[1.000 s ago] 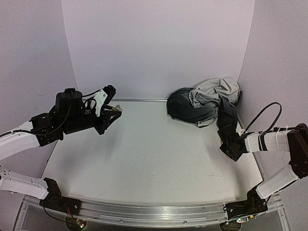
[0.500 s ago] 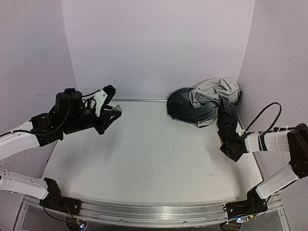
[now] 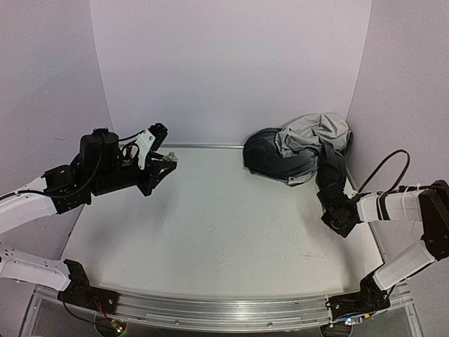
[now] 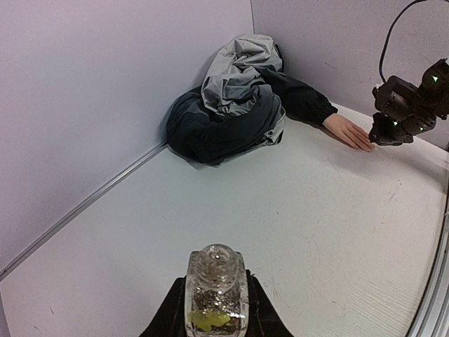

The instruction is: Paint the nails

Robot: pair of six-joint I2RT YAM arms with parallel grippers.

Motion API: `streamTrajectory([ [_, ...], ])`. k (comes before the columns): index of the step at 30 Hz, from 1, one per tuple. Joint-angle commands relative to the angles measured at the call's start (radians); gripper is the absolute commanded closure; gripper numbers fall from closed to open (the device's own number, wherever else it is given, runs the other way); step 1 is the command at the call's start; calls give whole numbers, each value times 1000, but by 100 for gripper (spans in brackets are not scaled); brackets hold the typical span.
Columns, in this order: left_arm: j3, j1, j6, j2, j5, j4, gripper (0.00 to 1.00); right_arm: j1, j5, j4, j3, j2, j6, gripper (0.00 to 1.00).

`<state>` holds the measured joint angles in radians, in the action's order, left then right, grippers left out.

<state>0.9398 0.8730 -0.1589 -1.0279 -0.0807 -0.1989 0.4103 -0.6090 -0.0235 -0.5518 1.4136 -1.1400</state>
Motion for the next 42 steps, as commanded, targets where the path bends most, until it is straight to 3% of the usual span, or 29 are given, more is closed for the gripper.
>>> streamTrajectory([
  [1,-5,-6,5,28,10,64,100,-4,-7,48,-1,-27,11,100],
  [18,-4,-6,4,27,10,65,100,-3,8,-49,70,-188,99,100],
  [42,-7,-6,0,32,8,65,100,-4,-37,-107,26,-82,80,100],
])
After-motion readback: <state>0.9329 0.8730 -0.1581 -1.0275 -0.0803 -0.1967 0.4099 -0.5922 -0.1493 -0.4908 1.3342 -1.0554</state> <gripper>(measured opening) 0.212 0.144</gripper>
